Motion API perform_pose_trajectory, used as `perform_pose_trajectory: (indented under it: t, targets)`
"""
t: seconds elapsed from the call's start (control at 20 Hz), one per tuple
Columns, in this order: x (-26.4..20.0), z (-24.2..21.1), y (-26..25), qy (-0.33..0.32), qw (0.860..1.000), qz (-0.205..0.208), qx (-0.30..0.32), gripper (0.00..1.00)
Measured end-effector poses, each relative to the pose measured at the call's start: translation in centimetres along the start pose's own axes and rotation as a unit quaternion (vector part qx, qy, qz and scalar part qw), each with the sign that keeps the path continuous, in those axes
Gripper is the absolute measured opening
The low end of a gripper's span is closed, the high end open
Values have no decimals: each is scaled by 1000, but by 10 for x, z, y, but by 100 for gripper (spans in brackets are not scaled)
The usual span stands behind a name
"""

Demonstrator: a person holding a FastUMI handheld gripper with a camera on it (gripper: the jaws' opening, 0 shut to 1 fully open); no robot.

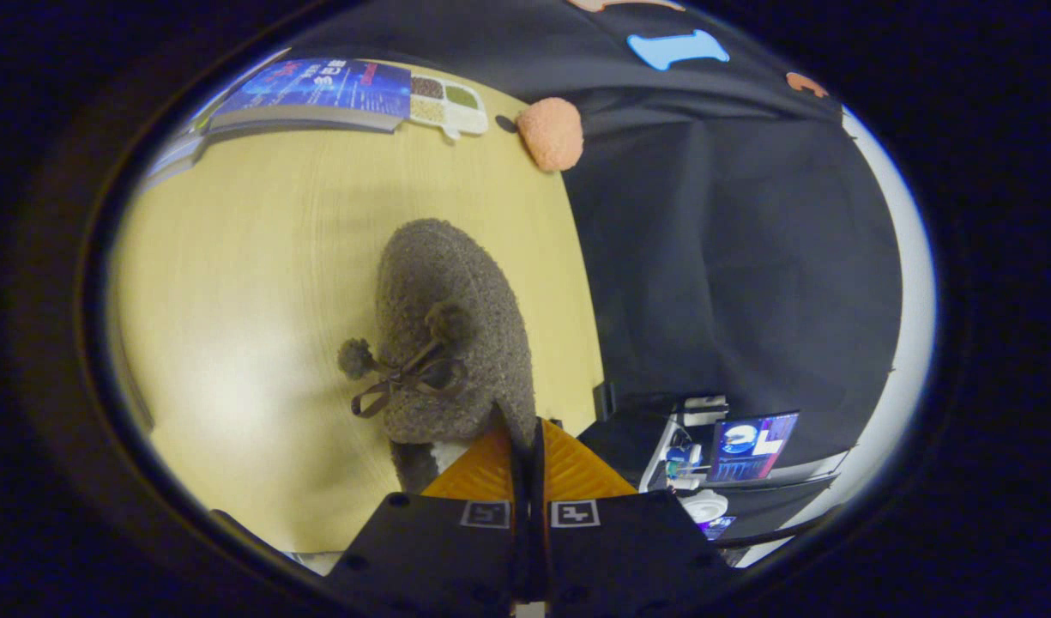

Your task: Open the storage box then place both shoes into the box .Put the left shoe in first, then the right shoe, with the right side of both shoes facing outward in a uniform manner.

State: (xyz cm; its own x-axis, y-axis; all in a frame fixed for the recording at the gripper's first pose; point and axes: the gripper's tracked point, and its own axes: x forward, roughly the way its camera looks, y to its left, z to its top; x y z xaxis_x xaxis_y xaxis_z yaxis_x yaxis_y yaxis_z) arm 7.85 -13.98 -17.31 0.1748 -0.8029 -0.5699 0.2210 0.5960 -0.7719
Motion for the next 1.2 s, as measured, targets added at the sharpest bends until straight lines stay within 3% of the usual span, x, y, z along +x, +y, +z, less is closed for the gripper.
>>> perform_pose_trajectory:
  t: [0.25,0.6,0.9,1.2]
  targets:
    - [-73,24,-6,-69,997,-29,-4,4]
    - [-193,49,22,-171,985,-14,-19,3]
    - [-294,67,89,-245,968,57,-13,4]
    - [-323,66,174,-229,963,137,-29,4]
